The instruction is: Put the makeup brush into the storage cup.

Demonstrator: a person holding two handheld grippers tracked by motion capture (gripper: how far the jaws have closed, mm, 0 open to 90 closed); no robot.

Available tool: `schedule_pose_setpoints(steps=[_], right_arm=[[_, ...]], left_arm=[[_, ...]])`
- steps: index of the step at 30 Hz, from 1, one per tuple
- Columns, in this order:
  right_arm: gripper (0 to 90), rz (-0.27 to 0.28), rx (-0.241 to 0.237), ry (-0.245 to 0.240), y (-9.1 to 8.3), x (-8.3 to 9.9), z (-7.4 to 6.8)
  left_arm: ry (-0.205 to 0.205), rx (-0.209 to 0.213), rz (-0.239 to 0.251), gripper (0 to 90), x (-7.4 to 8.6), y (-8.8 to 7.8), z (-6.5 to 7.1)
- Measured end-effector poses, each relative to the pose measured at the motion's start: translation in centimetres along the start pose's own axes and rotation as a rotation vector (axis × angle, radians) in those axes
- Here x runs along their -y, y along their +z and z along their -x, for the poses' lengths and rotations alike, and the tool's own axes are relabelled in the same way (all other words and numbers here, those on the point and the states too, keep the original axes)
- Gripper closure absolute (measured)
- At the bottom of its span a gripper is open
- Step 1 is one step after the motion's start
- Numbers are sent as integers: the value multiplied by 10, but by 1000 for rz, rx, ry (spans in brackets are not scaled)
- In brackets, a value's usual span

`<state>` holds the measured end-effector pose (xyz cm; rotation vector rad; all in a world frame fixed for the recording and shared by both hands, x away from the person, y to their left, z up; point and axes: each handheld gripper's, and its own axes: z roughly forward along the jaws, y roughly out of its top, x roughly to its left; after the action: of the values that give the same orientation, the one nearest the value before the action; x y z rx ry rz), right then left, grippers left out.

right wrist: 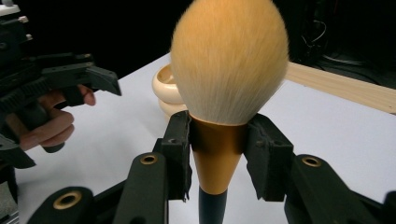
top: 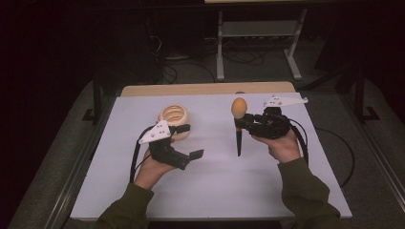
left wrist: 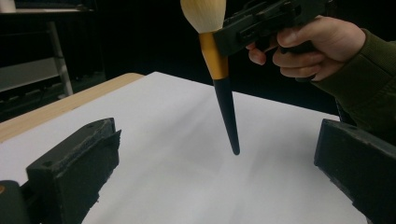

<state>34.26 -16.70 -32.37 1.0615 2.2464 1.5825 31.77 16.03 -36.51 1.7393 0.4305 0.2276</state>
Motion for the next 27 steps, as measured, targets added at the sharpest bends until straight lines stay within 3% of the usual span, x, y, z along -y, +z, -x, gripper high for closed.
schedule_pose_setpoints(steps=[20, 27], right_arm=[[615, 4, -35, -21, 12, 0, -15], [615, 0, -56, -38, 17, 0, -23]], left_arm=[[3, 32, -9, 0, 2, 17, 0], [12, 41, -17, 59, 3, 20, 3]])
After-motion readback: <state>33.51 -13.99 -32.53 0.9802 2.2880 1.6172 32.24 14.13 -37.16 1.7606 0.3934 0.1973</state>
